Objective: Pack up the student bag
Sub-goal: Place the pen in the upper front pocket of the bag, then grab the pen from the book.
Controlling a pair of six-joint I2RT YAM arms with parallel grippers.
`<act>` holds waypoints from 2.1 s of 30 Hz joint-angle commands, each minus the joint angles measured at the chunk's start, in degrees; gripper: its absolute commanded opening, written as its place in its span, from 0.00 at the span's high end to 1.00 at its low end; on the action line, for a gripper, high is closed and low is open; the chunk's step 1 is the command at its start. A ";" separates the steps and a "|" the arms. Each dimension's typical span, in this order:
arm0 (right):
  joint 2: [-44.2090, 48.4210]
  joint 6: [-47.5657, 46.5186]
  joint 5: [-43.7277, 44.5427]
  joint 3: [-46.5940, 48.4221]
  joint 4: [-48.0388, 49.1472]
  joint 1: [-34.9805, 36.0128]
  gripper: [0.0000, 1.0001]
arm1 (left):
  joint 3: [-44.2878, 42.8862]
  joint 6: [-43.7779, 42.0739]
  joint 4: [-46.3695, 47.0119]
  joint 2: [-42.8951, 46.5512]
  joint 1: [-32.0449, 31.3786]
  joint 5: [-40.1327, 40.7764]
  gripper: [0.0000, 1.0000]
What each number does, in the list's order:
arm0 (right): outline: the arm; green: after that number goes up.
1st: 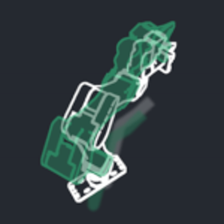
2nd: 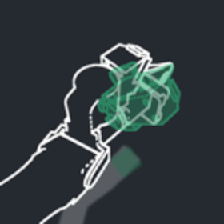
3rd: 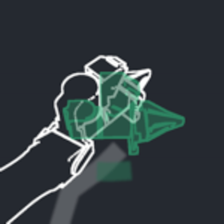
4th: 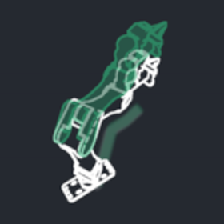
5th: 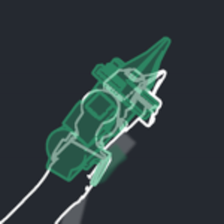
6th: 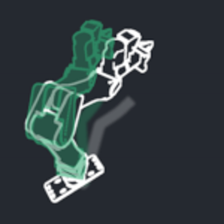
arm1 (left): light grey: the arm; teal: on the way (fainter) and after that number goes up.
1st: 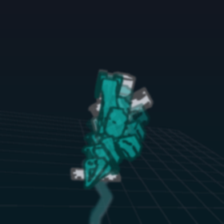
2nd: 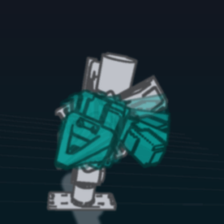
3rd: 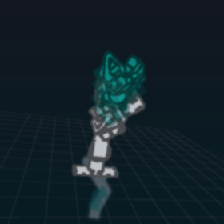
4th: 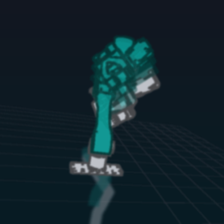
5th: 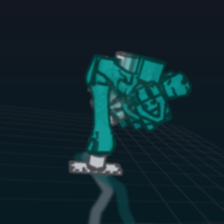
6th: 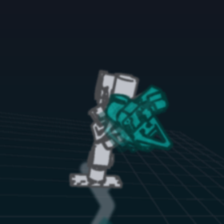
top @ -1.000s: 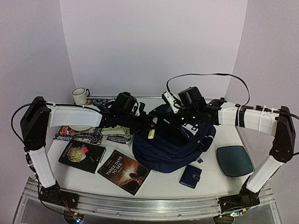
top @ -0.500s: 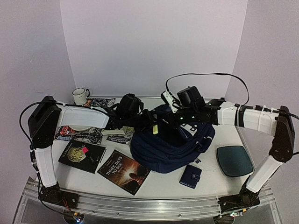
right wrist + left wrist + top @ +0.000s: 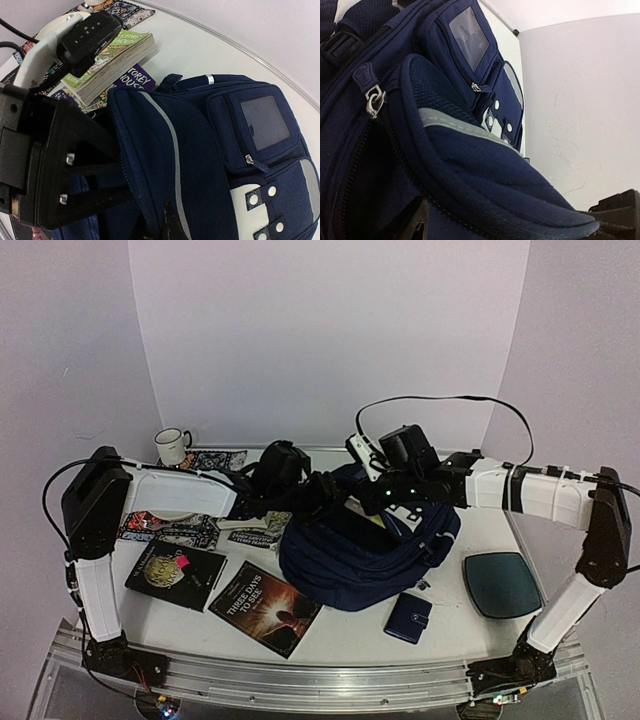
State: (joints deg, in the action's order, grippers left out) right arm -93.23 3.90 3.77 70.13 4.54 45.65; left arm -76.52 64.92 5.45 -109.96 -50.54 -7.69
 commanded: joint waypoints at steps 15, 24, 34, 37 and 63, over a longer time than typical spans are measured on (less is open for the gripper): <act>2.34 -0.79 4.02 0.97 2.46 0.75 1.00 | 14.04 -8.92 -24.50 26.68 0.48 21.23 0.10; 2.40 -1.53 4.71 0.58 2.32 0.76 1.00 | 19.52 -4.90 -38.53 37.38 3.66 27.43 0.01; 2.44 -1.90 5.54 -0.62 2.32 0.74 1.00 | 30.00 2.63 -44.90 43.99 11.87 22.33 0.00; 2.45 -1.88 5.55 -0.99 2.32 0.75 1.00 | 32.04 4.66 -45.06 44.75 12.86 22.55 0.00; 2.67 -1.08 5.04 -1.90 3.04 0.73 1.00 | 28.84 5.03 -48.32 24.69 16.42 23.52 0.45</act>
State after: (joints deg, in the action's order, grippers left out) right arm -93.21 2.35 7.62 68.10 6.00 46.30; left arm -45.78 69.15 -41.99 -84.46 -34.63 15.06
